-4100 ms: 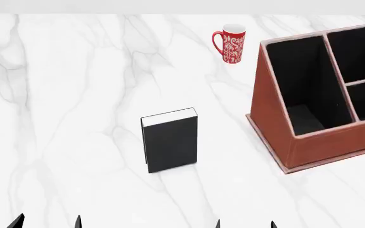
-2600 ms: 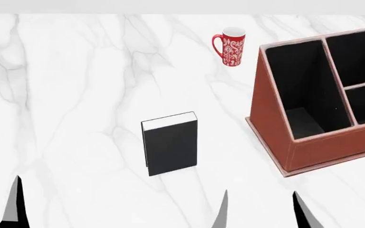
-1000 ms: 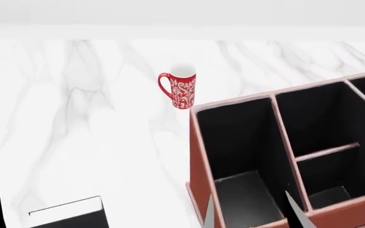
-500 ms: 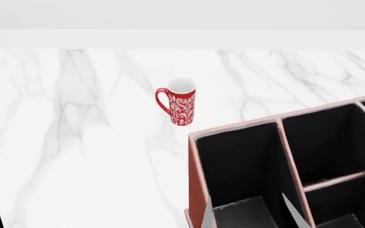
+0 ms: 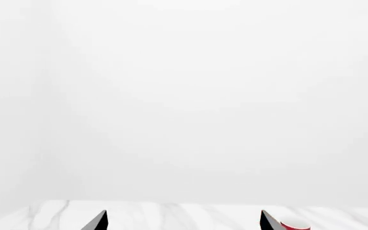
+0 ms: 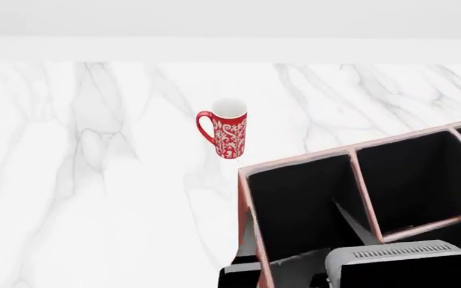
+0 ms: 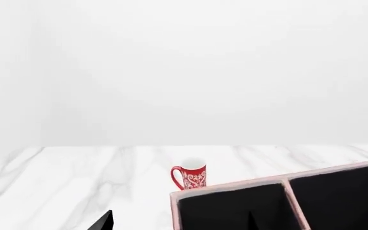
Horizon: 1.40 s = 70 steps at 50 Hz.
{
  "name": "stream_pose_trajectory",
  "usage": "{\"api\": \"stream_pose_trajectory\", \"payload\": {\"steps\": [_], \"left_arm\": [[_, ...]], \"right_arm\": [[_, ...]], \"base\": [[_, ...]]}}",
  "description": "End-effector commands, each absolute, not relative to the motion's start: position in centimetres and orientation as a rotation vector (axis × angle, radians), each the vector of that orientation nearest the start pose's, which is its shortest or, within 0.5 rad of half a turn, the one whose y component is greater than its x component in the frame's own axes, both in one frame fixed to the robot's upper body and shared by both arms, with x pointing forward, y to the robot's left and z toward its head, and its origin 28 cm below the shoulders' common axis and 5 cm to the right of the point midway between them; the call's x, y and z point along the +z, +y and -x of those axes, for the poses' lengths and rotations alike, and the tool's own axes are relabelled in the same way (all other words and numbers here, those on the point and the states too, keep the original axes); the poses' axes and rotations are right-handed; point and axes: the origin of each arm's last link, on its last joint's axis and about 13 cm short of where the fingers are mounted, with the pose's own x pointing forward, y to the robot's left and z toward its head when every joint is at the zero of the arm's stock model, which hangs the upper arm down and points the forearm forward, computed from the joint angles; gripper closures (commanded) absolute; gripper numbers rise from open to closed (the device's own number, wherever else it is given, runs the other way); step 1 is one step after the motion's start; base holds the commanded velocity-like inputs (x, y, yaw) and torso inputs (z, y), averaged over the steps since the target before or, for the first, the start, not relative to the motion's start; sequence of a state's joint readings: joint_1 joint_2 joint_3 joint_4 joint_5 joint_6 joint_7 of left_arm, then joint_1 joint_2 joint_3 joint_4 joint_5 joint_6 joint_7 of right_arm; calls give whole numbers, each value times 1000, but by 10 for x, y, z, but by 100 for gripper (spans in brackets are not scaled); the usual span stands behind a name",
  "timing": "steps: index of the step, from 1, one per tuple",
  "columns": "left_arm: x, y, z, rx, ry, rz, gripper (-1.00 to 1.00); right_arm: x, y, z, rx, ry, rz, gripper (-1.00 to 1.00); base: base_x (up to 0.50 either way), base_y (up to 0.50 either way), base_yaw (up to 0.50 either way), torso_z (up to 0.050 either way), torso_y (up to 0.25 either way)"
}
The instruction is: Pick up the book and place it in the left compartment of the caddy.
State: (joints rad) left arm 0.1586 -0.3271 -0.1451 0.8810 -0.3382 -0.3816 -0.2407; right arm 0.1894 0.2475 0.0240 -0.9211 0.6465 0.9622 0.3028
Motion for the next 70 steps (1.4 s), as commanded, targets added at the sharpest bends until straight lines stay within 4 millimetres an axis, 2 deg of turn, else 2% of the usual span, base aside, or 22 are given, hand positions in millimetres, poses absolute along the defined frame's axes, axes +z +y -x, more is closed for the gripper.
{"api": "stream_pose_trajectory", "payload": {"steps": [1,12,17,21,23,31,44,47,55,70], "left_arm": [[155,262,-154,140,-355,-22,-100],[157,269,-155,168,-356,-15,-100],[159,273,-156,182,-359,-12,-100],[159,273,-155,184,-361,-13,-100],[159,273,-155,185,-363,-12,-100],[155,275,-156,196,-365,-8,-100],[159,285,-156,231,-380,-10,-100],[160,287,-155,237,-383,-9,-100],[161,287,-154,240,-387,-10,-100],[161,289,-154,240,-387,-20,-100]], "right_arm": [[186,-93,-200,285,-46,-71,-100],[204,-93,-221,292,-36,-25,-100],[216,-88,-220,400,-28,8,-100],[219,-86,-224,477,-28,90,-100],[219,-86,-226,508,-11,77,-100],[226,-87,-242,541,-43,170,-100],[243,-87,-254,763,51,185,-100],[245,-86,-256,817,51,230,-100],[246,-86,-274,840,93,347,-100],[243,-80,-298,944,161,459,-100]], "base": [[0,0,0,0,0],[0,0,0,0,0],[0,0,0,0,0],[0,0,0,0,0],[0,0,0,0,0],[0,0,0,0,0],[0,0,0,0,0],[0,0,0,0,0],[0,0,0,0,0],[0,0,0,0,0]]}}
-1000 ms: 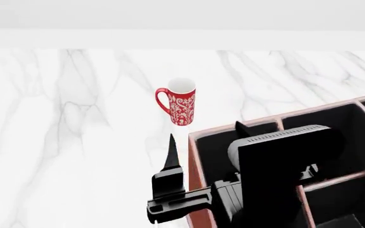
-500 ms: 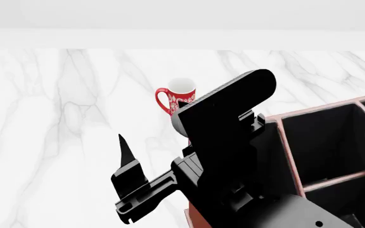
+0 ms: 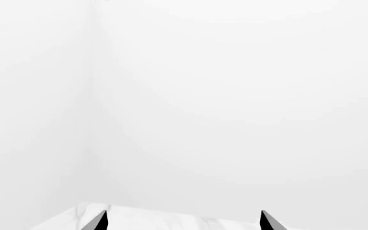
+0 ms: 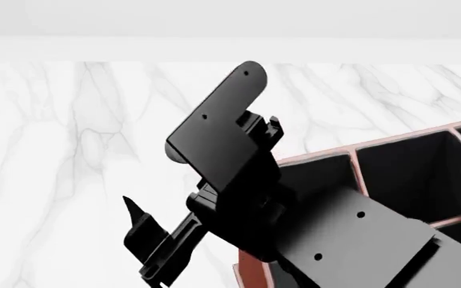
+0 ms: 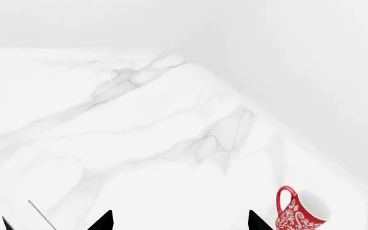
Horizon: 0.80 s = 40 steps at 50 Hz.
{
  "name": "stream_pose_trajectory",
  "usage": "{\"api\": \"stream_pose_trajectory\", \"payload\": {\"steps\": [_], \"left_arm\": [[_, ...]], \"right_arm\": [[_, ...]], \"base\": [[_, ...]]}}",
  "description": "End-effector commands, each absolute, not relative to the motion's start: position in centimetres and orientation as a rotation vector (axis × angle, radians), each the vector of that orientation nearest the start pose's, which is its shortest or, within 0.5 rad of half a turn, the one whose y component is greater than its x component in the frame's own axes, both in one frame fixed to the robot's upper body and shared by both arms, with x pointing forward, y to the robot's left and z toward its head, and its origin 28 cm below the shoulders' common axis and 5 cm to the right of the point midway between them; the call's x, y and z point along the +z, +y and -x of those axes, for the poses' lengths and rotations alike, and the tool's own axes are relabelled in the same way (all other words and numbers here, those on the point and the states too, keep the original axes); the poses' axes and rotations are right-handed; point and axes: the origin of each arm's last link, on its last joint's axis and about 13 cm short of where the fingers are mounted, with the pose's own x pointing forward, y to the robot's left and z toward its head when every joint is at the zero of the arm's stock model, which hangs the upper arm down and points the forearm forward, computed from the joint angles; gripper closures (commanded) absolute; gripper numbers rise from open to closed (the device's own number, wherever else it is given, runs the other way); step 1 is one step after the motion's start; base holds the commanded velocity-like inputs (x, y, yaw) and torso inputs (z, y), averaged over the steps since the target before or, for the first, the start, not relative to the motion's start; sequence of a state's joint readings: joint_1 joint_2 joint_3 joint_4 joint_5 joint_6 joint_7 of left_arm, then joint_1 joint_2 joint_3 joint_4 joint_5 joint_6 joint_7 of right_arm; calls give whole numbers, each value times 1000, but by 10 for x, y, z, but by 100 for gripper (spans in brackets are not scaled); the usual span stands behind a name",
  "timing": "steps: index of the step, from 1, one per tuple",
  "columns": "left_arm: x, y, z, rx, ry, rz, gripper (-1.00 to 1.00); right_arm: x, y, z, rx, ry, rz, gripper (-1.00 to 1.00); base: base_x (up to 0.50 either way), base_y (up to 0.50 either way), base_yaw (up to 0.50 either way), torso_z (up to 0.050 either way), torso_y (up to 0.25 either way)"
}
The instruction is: Pick up the book and place it in the left compartment of the caddy.
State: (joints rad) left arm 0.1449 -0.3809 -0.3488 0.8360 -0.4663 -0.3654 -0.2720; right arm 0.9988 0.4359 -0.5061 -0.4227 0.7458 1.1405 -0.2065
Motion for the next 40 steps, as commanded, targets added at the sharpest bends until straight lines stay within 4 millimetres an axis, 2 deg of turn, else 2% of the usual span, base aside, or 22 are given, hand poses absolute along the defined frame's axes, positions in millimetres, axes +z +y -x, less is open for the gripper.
{"api": "stream_pose_trajectory", "payload": {"steps": [1,11,33,40], "left_arm": [[161,289,-154,240,-387,-20,-100],[159,289,-156,235,-384,-24,-100],[157,287,-157,230,-380,-30,-100],[158,288,-157,232,-380,-28,-100]], "right_arm": [[242,-80,-298,951,164,458,-100],[240,-80,-302,1068,194,451,-100],[234,-80,-314,1183,215,386,-100],[229,-80,-312,1231,186,422,-100]], "base": [[0,0,0,0,0],[0,0,0,0,0],[0,0,0,0,0],[0,0,0,0,0]]}}
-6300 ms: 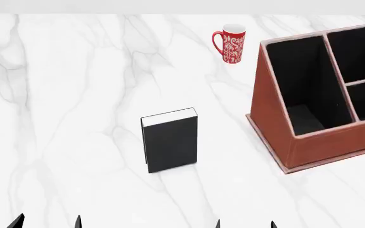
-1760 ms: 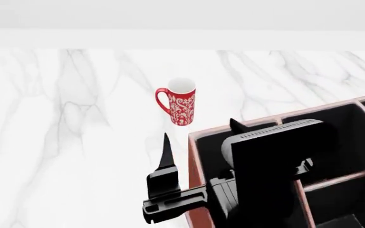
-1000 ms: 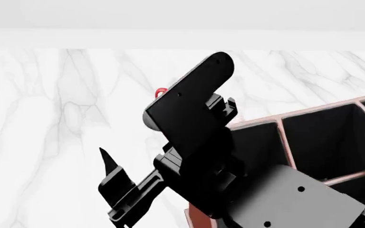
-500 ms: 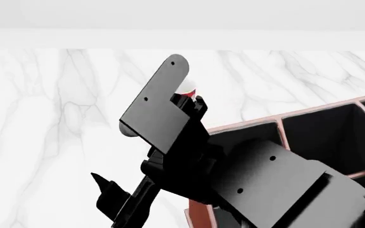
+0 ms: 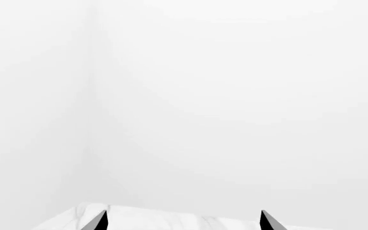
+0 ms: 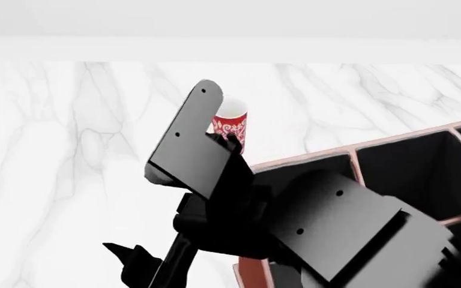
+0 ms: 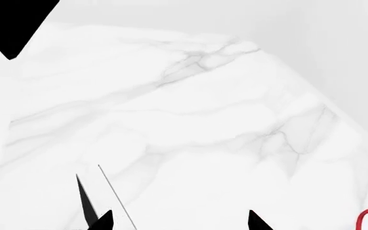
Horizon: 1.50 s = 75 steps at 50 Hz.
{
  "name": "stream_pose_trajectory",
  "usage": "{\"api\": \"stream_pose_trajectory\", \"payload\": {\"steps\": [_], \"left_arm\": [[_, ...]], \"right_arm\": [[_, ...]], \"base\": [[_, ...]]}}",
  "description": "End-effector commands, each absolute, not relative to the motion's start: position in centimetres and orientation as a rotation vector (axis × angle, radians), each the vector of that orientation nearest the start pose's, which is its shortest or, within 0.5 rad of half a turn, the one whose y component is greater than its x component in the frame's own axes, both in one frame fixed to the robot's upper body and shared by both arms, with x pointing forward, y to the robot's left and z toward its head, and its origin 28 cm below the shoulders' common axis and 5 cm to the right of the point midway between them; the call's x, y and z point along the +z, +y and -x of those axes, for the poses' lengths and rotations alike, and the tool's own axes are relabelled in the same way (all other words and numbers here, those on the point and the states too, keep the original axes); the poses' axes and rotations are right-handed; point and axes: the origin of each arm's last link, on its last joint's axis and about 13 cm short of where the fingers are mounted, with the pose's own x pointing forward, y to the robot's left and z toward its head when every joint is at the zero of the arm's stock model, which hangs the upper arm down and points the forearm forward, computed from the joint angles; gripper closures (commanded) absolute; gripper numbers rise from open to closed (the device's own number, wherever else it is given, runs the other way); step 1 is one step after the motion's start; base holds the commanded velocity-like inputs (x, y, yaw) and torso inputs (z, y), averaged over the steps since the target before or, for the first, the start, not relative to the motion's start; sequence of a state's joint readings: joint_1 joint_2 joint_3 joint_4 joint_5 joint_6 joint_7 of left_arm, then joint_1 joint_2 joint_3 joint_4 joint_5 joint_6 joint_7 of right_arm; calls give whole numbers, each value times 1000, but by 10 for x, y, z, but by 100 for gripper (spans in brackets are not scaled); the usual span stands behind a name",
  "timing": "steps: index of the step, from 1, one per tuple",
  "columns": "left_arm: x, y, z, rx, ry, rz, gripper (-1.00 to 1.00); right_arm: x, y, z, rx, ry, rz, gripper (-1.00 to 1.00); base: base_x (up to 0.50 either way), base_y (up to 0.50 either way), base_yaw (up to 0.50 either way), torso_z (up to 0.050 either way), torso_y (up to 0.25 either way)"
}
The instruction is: Pick up the book and place it in the left compartment of the caddy.
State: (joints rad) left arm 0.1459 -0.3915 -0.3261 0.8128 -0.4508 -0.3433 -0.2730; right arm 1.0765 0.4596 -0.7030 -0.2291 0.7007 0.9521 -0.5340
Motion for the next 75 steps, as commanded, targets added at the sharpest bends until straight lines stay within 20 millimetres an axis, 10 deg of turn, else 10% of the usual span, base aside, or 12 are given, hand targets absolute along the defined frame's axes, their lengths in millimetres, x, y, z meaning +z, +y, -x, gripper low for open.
{"api": "stream_pose_trajectory", "payload": {"steps": [1,75], "left_arm": [[158,288,-157,229,-380,-27,-100],[158,287,-155,220,-384,-30,-100]], "right_arm": [[229,-80,-312,1249,184,420,-100],[175,-55,-337,1363,493,347,-100]], "base": [[0,0,0,0,0],[0,0,0,0,0]]}}
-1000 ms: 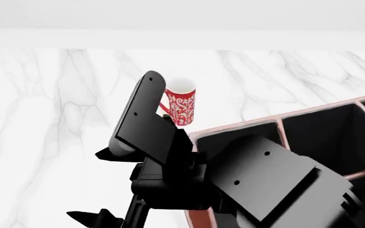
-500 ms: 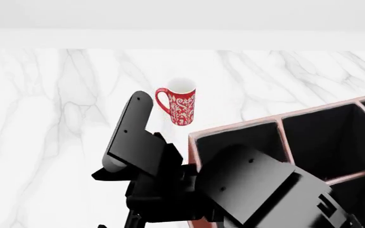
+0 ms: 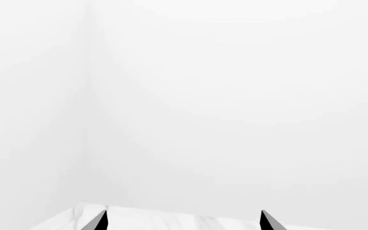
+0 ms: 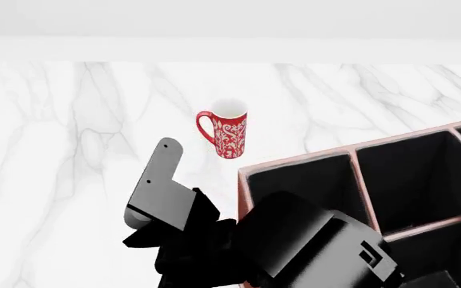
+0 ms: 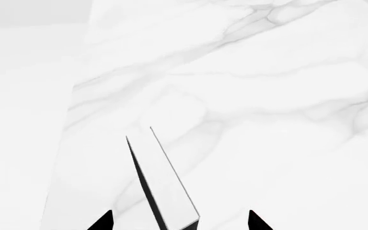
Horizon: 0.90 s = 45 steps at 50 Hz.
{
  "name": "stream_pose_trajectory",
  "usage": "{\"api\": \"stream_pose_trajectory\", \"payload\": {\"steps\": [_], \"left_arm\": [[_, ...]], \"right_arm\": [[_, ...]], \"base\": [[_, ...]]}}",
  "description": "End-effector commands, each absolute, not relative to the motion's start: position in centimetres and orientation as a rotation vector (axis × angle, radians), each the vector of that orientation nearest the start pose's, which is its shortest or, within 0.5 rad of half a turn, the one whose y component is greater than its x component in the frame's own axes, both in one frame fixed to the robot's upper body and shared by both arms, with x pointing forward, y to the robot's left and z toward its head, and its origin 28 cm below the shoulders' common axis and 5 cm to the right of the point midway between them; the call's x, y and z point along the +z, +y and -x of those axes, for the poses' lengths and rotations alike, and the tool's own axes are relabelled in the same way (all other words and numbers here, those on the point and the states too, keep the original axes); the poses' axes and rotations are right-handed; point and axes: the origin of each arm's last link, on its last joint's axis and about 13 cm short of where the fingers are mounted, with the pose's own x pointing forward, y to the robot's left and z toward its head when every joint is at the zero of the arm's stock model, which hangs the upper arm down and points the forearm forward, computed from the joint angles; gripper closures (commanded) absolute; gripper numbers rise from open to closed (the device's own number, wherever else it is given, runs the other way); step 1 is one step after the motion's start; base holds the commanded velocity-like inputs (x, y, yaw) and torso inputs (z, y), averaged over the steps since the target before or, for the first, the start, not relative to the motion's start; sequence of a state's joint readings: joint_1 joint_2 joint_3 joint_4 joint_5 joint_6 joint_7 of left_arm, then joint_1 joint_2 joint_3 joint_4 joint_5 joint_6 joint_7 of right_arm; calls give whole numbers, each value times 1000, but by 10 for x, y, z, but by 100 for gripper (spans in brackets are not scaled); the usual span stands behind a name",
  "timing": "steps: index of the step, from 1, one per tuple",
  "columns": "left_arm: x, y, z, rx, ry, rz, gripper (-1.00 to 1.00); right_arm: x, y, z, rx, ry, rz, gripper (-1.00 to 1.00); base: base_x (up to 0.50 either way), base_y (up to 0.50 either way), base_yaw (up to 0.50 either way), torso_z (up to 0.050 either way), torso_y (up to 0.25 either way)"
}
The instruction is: Pick up the book and place it in the left compartment of the caddy.
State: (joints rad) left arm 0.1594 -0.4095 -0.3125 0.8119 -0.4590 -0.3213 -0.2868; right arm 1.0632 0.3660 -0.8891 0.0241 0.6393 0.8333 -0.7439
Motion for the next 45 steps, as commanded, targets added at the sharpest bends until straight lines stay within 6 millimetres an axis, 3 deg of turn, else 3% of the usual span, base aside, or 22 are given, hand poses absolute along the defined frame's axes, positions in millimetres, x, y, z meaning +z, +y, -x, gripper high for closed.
{"api": "stream_pose_trajectory", "payload": {"steps": [1,45], "left_arm": [[158,287,-156,220,-383,-29,-100],[158,287,-154,215,-390,-27,-100]], "right_arm": [[174,-55,-338,1358,494,346,-100],[145,-43,-346,1388,544,340,-100]], "base": [[0,0,0,0,0],[0,0,0,0,0]]}}
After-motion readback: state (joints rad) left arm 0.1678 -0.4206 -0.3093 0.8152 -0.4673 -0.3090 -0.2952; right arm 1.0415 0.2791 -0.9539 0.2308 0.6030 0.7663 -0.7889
